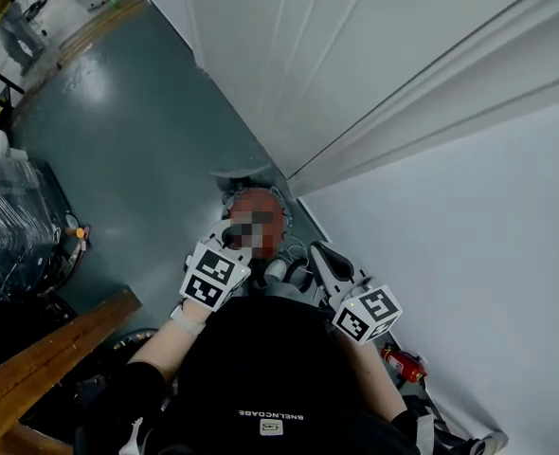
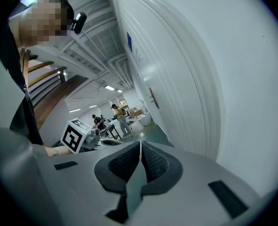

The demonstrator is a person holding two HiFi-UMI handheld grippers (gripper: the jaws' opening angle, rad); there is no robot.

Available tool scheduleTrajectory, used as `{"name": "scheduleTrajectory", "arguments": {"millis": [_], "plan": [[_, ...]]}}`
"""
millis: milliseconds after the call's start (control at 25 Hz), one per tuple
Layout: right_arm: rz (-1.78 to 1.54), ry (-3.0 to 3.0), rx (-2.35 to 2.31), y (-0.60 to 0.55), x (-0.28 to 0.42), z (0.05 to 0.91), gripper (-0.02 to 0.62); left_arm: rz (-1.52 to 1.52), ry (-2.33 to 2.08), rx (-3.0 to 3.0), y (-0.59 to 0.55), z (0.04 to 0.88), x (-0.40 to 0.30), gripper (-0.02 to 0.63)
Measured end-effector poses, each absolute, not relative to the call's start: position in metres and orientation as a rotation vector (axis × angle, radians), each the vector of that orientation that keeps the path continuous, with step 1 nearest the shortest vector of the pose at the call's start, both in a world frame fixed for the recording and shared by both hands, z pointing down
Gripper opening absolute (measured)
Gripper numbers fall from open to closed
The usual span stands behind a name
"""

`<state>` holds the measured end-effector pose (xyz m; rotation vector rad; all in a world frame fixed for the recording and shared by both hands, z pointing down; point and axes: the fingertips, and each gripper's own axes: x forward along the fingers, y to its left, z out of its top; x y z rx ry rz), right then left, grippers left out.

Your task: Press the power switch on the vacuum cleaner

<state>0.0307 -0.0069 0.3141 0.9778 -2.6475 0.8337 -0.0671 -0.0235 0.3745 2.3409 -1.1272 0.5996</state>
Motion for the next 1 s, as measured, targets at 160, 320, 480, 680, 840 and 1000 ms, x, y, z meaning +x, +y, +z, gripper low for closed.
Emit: {"name": "scheduleTrajectory", "arguments": {"millis": [160,320,480,680,840,1000], "plan": [[0.791,-2.711,0.943,-0.007,0.014,0.294,0.032,0.455,-1.21,2.395,-0.013,0.314,-0.086,0.015],[0.782,-2.767,0.898,0.001,0.008,0.274,0.032,0.387,-1.268,2.404,0.008,0.281,-0.092,0.015],[0.78,-2.83,0.864,0.002,0.002,0.252,0.032,0.292,-1.321,2.399,0.02,0.259,-0.097,0.015],[0.77,-2.868,0.807,0.004,-0.011,0.237,0.032,0.25,-1.366,2.388,0.025,0.247,-0.104,0.015],[0.787,-2.885,0.765,0.001,-0.02,0.231,0.032,0.233,-1.385,2.373,0.021,0.248,-0.11,0.015],[0.746,-2.912,0.789,-0.002,-0.02,0.222,0.032,0.218,-1.392,2.362,0.021,0.248,-0.112,0.015]]}}
